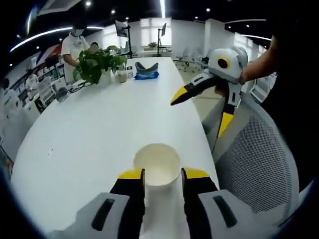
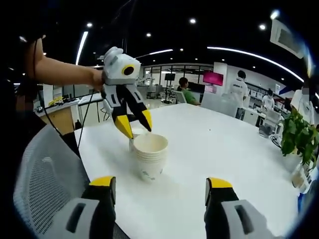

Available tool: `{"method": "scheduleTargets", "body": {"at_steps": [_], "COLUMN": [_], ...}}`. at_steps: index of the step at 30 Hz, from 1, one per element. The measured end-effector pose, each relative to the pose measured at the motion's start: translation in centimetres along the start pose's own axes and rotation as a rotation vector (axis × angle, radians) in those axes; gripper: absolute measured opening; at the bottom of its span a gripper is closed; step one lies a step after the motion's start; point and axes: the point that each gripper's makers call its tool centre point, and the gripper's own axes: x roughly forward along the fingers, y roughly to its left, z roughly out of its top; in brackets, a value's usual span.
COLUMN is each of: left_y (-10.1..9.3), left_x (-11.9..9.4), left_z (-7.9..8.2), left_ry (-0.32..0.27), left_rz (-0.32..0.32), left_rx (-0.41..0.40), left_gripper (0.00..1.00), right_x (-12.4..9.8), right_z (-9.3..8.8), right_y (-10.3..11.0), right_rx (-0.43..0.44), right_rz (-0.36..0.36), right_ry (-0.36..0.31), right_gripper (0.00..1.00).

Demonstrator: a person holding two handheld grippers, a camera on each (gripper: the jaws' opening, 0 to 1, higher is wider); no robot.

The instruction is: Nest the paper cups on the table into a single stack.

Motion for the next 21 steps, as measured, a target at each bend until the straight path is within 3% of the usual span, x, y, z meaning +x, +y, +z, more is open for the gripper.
{"method": "scheduleTargets", "body": {"at_steps": [9,16,21], "left_y": [3.3,5.4,5.9], "left_x": [-2.7,-3.3,-3.0], "left_z": [-2.7,-5.2,-6.7], "left_ry": [-0.020,-0.010,-0.004], "left_rz": [0.170,0.270,0.322], "left_rx": [-0.054,-0.091,-0.144], "left_gripper": [0.42,0.50,0.57], "right_x": [0.2,0.3,0.3], "right_z": [-0.2,-0.5,-0.4], "right_y": [0.4,0.6,0.6], "right_rx": [0.032,0.047,0.050], "right_rz": [0.020,0.034,0.035], "right_ry": [0.014,0.020,0.017], "right_gripper": [0.88,0.95,0.99]}}
